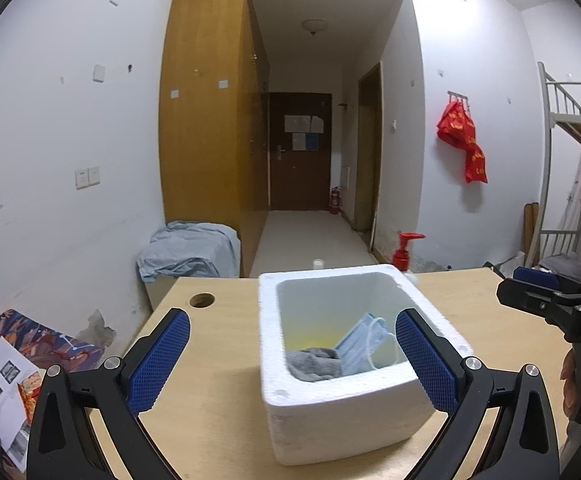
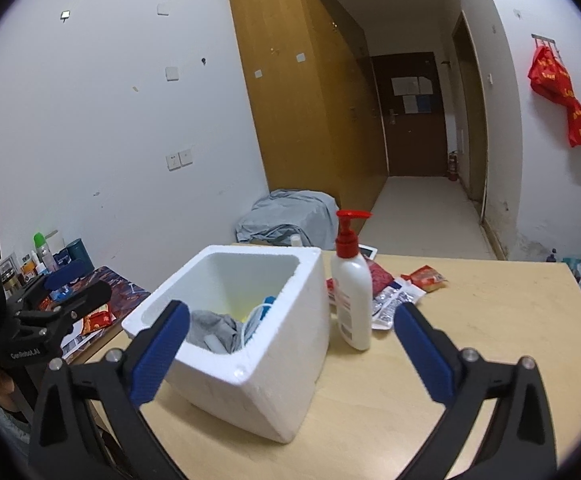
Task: Organize soft objects
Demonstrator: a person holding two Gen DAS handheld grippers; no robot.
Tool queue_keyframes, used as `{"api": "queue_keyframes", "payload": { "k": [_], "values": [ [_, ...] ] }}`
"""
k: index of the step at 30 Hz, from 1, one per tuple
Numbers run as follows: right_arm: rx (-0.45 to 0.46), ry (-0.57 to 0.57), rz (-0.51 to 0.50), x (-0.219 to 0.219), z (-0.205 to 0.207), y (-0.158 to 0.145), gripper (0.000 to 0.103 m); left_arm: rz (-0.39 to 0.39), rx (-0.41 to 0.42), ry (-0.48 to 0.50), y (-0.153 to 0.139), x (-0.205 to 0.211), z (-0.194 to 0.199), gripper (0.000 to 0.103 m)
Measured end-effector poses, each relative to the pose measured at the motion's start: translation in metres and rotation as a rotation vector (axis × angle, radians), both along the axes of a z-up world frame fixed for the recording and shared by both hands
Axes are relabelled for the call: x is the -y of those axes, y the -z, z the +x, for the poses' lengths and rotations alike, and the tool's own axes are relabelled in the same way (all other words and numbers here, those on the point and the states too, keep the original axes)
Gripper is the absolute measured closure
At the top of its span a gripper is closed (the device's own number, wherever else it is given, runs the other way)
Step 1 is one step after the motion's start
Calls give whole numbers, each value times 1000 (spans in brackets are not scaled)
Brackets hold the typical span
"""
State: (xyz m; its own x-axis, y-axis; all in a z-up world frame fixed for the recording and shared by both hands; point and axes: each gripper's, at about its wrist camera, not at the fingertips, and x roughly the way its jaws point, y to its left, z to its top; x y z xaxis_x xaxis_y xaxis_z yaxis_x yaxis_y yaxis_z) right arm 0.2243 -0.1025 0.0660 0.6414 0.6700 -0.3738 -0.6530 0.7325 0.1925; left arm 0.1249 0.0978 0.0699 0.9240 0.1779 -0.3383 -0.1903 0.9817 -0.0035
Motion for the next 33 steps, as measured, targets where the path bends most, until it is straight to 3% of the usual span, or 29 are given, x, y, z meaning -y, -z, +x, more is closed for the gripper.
{"api": "queue_keyframes", "payload": {
  "k": [15,33],
  "values": [
    [59,10,5,34,-28,-2,0,-23,43,22,-1,37,-9,0],
    [115,25,17,49,-61,-5,0,19,70,49,-4,72,-33,0]
  ]
}}
